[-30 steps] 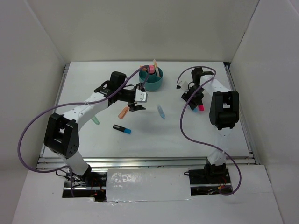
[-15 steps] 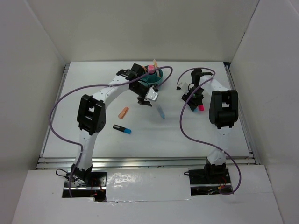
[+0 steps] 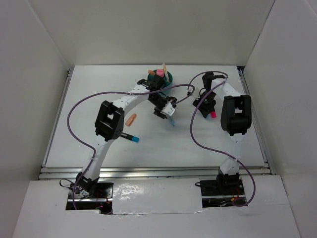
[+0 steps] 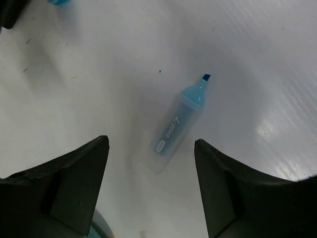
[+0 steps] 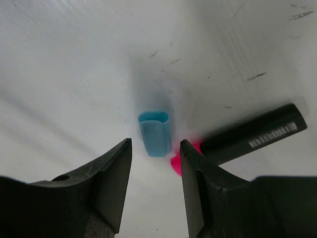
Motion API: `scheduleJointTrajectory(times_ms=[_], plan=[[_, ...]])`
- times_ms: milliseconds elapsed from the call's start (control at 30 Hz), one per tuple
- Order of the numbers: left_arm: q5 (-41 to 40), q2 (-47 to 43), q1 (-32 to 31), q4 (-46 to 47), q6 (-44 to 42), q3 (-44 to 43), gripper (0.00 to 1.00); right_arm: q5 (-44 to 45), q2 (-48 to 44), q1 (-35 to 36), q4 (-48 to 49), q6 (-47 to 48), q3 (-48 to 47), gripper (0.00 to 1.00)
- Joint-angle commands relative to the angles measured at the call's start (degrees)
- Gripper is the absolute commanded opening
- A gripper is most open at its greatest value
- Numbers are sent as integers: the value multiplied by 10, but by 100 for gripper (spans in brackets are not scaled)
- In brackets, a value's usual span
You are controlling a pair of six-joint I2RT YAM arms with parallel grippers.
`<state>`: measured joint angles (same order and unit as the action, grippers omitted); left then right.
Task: Sort the stationery into containers
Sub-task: Move the pen to the center of the board.
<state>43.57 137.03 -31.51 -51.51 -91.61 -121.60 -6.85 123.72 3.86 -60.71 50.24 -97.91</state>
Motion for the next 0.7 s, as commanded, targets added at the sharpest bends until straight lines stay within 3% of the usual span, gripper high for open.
scheduleJointTrajectory(times_ms=[0,200,333,467,667], plan=[[12,32,-15,-12,-23,-45,82,-1,7,-1,-22,-8,-33,51],[-7,88,-27,-79,-10,-103,83,-6,4,-3,-27,-13,-44,51],[-42,108,-28,-158,-51,-128,82,-9,-8,-5,-20,-15,-34,51],[-74,112,-23,-230,-84,-125,80,-14,-11,-8,-19,-19,-35,51],[-118,96,-13,-243,-86,-81,78,-21,-7,-9,-23,-22,-44,50]])
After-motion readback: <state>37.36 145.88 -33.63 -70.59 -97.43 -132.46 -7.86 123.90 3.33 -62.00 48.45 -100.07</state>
